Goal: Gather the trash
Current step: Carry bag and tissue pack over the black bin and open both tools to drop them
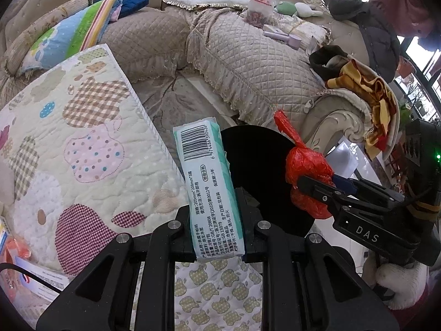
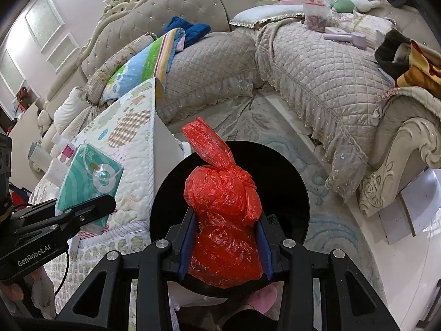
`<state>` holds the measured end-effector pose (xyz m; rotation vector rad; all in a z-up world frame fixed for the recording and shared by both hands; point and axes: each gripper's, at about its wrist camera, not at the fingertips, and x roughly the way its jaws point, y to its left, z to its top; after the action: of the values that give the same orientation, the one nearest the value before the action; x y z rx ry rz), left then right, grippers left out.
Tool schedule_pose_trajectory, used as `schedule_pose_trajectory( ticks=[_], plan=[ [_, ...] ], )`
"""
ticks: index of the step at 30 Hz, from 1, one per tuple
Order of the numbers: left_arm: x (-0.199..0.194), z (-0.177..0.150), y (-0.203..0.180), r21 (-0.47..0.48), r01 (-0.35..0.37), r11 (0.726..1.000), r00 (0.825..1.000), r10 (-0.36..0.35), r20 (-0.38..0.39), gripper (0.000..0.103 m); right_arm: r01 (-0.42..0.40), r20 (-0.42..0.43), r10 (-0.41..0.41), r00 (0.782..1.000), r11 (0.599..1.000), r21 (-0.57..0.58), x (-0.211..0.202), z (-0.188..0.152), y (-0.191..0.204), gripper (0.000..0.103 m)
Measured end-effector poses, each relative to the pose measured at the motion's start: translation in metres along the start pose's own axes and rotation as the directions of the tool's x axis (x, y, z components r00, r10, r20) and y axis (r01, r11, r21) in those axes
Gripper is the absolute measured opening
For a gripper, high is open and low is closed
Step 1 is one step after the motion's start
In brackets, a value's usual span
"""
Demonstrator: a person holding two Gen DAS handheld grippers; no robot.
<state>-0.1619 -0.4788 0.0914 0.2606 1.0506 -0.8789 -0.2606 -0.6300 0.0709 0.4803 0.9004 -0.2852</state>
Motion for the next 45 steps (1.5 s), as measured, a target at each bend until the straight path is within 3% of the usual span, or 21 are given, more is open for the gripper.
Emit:
schedule_pose_trajectory(
  ticks=[37, 39, 41, 43, 45],
  plan=[
    [0.023, 0.007, -0.008, -0.033, 0.073, 0.997, 0.997, -0.074, -0.027, 0.019, 0.032, -0.014, -0.031, 0.999, 0.999, 0.023, 0.012, 0.001, -0.008, 0.038],
    [0.024, 0.008, -0.007, -0.043, 0.091, 0.995, 0.995, -0.093, -0.03, 0.019, 0.033, -0.014, -0.033, 0.999, 0.999, 0.032, 0.013, 0.002, -0.009, 0.046],
    [0.023, 0.007, -0.006, -0.049, 0.105, 0.993, 0.994, -0.107, -0.031, 0.023, 0.039, -0.008, -0.039, 0.999, 0.998, 0.044, 0.013, 0.003, -0.011, 0.052],
    [0.021, 0.007, -0.006, -0.059, 0.118, 0.991, 0.992, -0.119, -0.028, 0.038, 0.045, -0.007, -0.045, 0.999, 0.997, 0.056, 0.012, 0.004, -0.013, 0.058],
    [0.018, 0.007, -0.003, -0.067, 0.121, 0.99, 0.992, -0.122, -0.022, 0.041, 0.037, -0.006, -0.037, 0.999, 0.997, 0.063, 0.01, 0.004, -0.013, 0.061]
  ],
)
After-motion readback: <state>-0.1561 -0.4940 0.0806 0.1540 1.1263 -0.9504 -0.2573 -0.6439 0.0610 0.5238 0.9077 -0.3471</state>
